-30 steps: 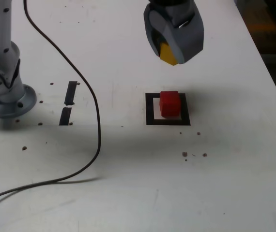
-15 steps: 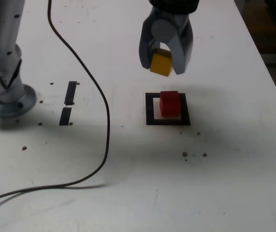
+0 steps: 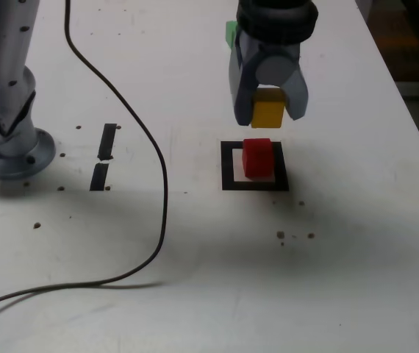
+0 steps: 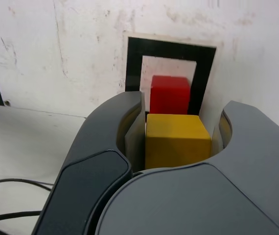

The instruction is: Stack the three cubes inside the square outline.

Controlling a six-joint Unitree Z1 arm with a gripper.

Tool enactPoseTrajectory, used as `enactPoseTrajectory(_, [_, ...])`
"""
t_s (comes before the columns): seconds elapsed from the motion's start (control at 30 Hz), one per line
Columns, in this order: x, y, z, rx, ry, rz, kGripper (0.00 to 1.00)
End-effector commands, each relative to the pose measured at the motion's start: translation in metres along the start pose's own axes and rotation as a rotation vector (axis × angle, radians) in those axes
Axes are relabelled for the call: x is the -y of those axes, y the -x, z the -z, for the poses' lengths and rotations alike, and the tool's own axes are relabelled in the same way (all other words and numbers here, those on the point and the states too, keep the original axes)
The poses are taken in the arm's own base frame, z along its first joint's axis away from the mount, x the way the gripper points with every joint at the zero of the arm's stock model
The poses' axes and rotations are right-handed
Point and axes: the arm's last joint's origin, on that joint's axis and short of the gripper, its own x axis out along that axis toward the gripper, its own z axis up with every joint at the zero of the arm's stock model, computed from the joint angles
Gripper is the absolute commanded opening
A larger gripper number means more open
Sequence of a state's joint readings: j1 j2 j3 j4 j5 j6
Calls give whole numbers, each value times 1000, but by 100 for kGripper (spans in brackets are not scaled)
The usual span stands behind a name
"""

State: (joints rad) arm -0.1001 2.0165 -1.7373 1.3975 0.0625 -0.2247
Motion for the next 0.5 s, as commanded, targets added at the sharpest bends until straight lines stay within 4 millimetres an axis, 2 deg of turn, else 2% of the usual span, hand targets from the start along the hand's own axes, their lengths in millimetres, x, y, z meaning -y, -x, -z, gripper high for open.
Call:
enactPoseTrajectory(0.0, [-2,-7,-1,-4,109,-2,40])
enactPoseTrajectory(0.3, [-1,-33,-6,3,131,16,40])
enactPoseTrajectory(0.47, [-1,-37,-6,-3,129,16,40])
